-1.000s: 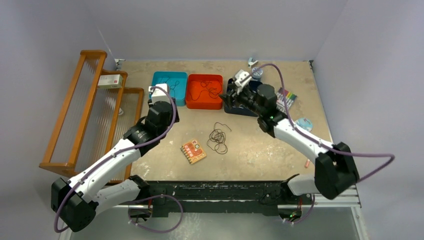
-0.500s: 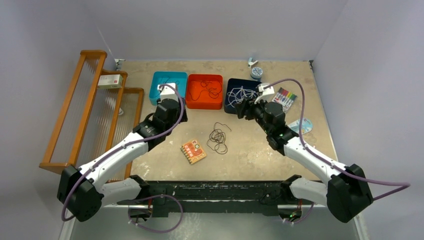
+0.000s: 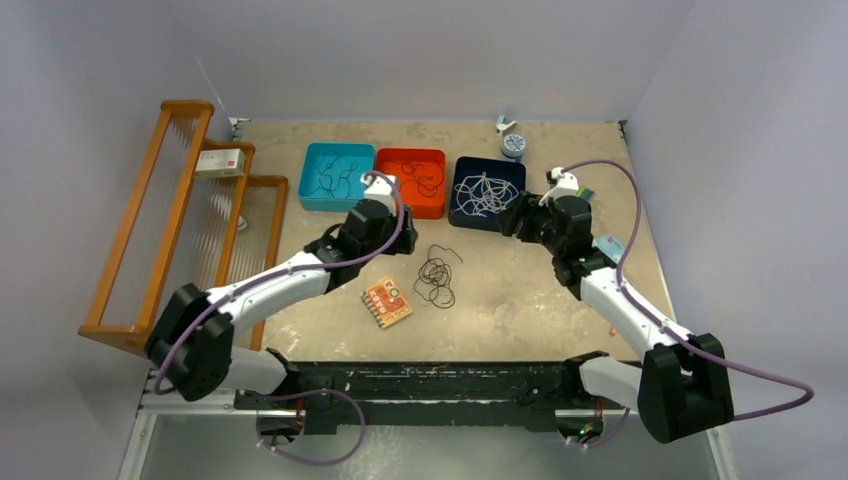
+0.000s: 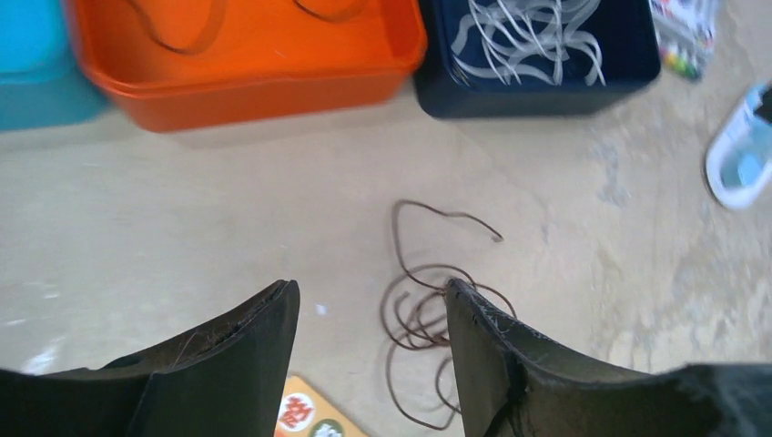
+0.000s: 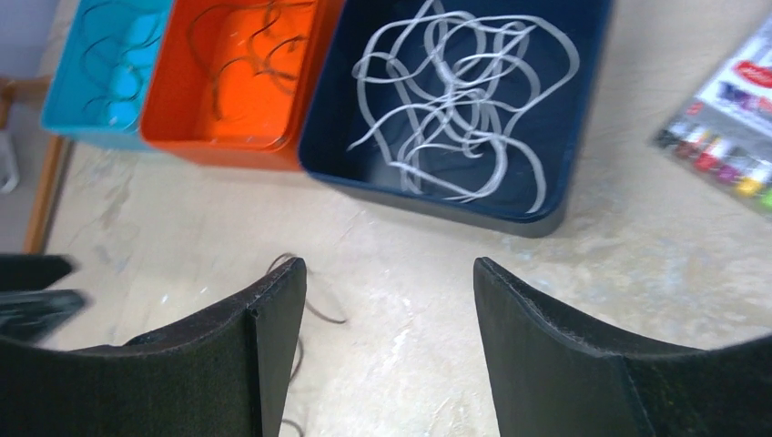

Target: Untangle the cables

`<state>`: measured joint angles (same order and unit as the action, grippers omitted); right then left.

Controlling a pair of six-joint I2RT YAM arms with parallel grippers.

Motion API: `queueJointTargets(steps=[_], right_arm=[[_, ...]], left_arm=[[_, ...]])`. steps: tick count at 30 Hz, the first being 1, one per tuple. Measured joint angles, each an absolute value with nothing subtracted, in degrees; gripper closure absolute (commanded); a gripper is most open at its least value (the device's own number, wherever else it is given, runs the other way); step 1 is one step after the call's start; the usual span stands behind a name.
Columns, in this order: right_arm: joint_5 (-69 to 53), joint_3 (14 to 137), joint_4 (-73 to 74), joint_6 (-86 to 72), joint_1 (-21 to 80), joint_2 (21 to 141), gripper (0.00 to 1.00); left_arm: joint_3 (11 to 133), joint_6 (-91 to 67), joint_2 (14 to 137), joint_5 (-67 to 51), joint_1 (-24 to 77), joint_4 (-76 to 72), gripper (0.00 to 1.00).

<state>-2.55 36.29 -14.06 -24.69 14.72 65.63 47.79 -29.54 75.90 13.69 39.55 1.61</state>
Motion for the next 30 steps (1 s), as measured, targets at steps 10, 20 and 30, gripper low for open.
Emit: queueJointTargets(steps=[10,20,30], right_arm=[[-15.40,35.14,-18.35,-23.77,14.72,71.79,0.32],[-19.00,35.64,-18.31,-22.06,14.72,74.13,0.33],[-20.45,36.86,-18.79,-21.26,14.72,77.47,0.33]], left_arm=[[51.70,-23.27,88.86,0.80,41.43,1.50,0.50],[50.30,-18.72,89.78,-3.07,41.43,1.15,0.56],[46.19,-16.82,89.49,-4.95,41.43,-3.07,0.60]])
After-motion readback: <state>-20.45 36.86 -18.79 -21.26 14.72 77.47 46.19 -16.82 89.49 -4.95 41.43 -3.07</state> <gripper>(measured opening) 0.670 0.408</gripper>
